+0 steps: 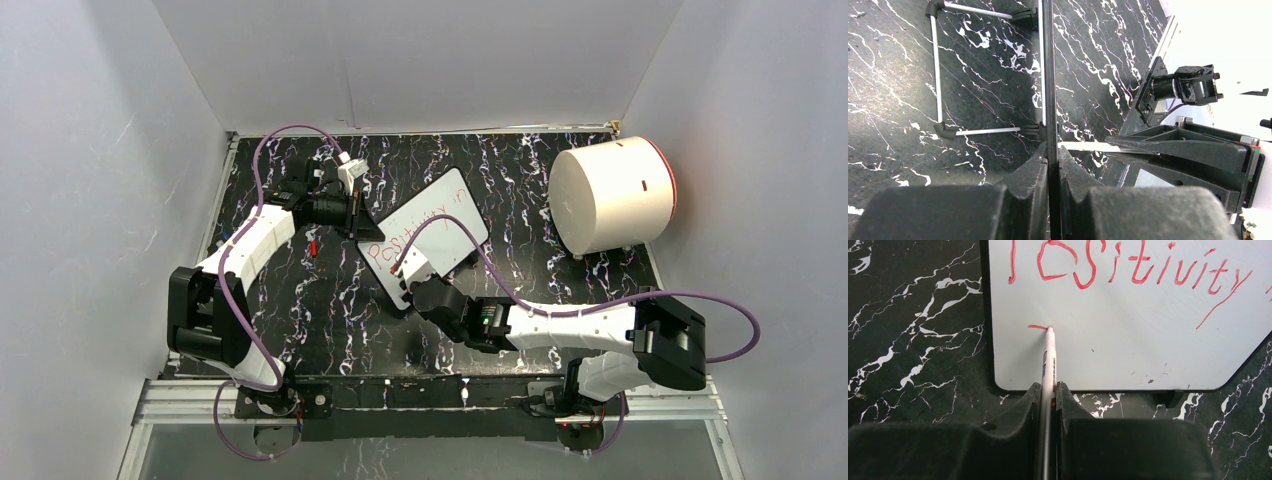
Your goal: Write a sentence on the whiteboard
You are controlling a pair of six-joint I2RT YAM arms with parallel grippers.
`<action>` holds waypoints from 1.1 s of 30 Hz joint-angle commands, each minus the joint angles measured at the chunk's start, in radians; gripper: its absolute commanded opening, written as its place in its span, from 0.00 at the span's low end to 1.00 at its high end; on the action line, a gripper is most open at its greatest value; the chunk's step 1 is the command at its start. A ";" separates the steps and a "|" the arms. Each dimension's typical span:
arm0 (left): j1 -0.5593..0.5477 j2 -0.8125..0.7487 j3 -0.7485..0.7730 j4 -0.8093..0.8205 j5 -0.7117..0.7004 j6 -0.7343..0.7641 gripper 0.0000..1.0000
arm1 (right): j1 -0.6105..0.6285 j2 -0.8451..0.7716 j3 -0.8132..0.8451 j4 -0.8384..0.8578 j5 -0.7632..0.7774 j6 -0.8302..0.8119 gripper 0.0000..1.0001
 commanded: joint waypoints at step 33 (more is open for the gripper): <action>-0.007 0.025 -0.008 -0.066 -0.054 0.018 0.00 | -0.003 0.005 0.085 0.026 0.022 -0.029 0.00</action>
